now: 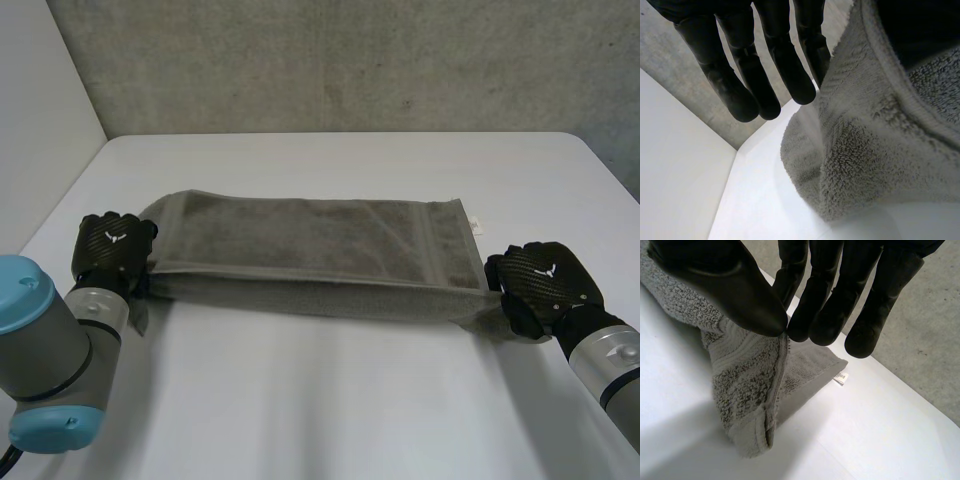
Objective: Fold the towel.
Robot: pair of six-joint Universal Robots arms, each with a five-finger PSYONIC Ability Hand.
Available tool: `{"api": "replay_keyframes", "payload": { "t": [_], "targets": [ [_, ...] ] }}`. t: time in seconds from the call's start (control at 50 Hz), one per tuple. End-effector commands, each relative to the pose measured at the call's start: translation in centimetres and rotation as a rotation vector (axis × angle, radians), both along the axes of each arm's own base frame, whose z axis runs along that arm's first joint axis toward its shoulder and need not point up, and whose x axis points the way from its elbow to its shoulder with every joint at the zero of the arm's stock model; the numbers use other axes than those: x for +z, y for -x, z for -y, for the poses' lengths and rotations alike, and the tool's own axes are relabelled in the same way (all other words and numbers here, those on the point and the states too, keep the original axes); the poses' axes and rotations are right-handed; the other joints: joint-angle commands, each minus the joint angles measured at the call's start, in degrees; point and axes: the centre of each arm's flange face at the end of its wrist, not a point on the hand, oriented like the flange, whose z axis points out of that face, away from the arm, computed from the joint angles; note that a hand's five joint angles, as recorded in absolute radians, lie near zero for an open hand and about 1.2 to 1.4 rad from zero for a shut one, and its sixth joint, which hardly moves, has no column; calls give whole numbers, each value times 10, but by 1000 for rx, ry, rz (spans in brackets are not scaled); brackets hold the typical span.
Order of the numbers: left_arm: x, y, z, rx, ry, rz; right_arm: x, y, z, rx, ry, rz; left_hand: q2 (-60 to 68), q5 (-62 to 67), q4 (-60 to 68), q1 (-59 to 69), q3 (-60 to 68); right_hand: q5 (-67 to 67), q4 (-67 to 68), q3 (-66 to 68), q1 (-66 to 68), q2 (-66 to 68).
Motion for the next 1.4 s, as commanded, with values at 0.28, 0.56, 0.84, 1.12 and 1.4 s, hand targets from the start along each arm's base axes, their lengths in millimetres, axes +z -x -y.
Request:
{"api": "replay_keyframes", "payload": {
  "t": [0.28, 0.56, 0.84, 1.12, 1.4],
  "targets": [
    [176, -1, -39, -132, 496, -186, 203, 18, -8, -69, 452, 13, -65, -141, -68, -34, -76, 22, 30, 33, 31, 30],
    [172, 9, -17, -139, 41, -217, 226, 20, 28, -31, 265, -149, -65, -141, -68, -34, -76, 22, 30, 33, 31, 30],
    [94, 21, 44, -105, -172, -154, 118, -42, 63, 28, 5, -326, -65, -141, -68, -34, -76, 22, 30, 33, 31, 30],
    [62, 19, 48, -88, -221, -158, 52, -39, -2, 105, -120, -76, -65, -141, -68, -34, -76, -562, -555, -552, -554, -554],
    [30, 16, 35, -91, -187, -166, -19, -37, -47, 208, -248, -66, -65, -141, -68, -34, -76, -549, -541, -538, -541, -541]
  ]
}}
